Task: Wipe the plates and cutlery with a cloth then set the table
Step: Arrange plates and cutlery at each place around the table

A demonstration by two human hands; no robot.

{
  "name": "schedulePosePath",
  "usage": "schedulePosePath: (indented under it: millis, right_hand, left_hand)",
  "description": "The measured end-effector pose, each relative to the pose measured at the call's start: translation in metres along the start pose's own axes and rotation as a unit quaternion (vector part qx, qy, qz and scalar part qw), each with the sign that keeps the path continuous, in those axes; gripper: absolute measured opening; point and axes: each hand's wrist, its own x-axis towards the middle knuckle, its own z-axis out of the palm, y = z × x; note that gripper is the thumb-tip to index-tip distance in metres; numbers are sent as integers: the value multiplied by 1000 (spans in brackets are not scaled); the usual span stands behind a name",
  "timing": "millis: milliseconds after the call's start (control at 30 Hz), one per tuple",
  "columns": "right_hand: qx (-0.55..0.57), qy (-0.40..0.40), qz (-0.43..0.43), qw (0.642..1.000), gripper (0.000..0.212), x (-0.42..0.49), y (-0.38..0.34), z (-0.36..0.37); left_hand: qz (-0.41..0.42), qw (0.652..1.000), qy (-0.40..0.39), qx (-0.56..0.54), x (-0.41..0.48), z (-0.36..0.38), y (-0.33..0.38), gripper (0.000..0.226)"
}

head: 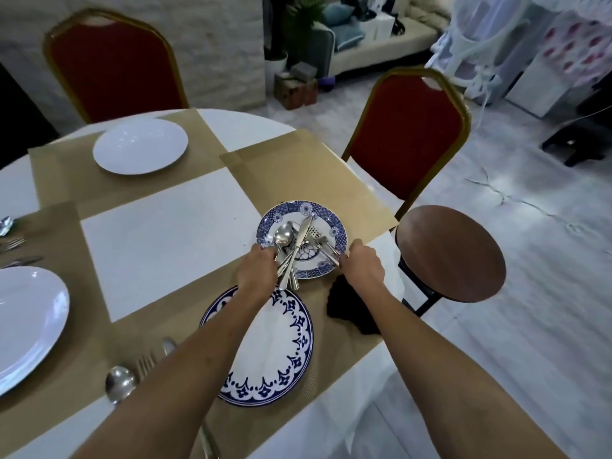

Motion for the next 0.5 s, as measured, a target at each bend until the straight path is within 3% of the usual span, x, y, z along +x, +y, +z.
schedulePosePath:
  millis: [300,500]
  right_hand:
    - [4,-27,-11,1000,23,9,0,-5]
    - [138,-40,40,989,22,13,-1,-11]
  left_hand:
    - [-62,997,-5,-53,11,-1,5,18]
    - [-96,991,-8,-95,14,-8,-2,12]
